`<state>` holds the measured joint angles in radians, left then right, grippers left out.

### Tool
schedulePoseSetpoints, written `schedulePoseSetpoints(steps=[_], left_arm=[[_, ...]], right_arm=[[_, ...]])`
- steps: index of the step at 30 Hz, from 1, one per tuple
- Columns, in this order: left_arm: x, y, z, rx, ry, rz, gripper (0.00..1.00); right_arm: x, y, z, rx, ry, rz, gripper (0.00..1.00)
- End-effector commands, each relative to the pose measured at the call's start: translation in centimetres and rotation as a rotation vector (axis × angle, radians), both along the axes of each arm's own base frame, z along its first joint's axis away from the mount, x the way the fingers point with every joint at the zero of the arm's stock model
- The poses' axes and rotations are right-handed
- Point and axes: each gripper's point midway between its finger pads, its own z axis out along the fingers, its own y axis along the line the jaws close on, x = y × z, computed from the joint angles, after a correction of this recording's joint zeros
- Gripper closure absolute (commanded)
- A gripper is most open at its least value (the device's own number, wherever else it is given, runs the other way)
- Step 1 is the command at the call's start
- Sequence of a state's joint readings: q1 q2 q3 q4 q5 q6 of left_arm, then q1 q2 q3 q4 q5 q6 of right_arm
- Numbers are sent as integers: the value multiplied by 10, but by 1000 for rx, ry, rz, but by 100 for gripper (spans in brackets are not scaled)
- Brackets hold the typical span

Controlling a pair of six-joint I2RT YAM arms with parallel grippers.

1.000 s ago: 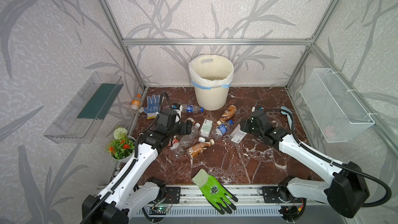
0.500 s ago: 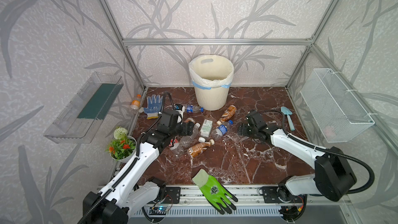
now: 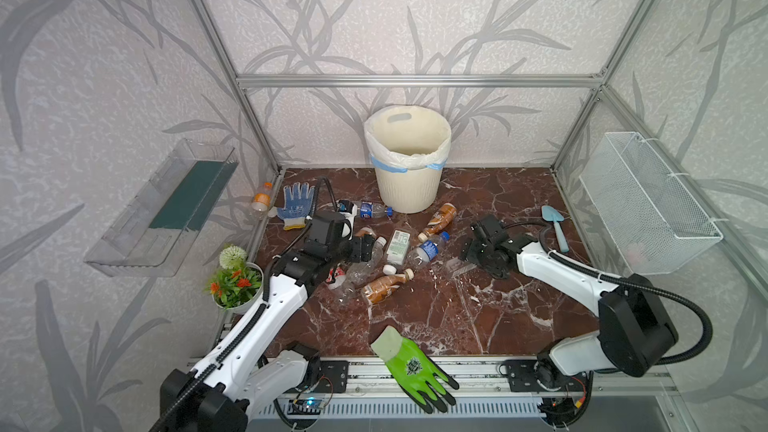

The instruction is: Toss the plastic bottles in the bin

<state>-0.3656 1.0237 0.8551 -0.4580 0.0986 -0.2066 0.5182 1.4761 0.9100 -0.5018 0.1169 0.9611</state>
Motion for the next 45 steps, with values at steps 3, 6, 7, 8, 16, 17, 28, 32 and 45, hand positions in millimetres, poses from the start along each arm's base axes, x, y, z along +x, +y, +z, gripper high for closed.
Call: schedulePoseSetpoints(steps=[3,6,7,8,16,17,28,32,45], left_arm=[[-1,-1,-2,13,-8,-15,13],[0,-1,-1,14,-10,-19,13],[0,-1,-2,13,-9,-19,13],[0,-2,-1,13,-10,-20,13],[-1,3,1,24,-15,-6,13],[-1,2,0,22,-14,-5,13],[-3,1,-1,21,-3,-15,13],[-4,2,0,18,-4,-11,13],[-9,-11,-4,-11,6,-44,13]], right_arm=[[-12,-1,-9,10,112,-84,8],[-11,3,-18,29,124,-102,8],[-9,4,-20,33,123,-105,8],[-6,5,-22,35,121,-107,9],[10,13,-18,64,95,-110,15],[11,14,-20,65,97,-109,18],[19,20,-21,72,63,-53,47],[29,23,2,68,-17,10,62],[48,13,186,32,-753,299,59]])
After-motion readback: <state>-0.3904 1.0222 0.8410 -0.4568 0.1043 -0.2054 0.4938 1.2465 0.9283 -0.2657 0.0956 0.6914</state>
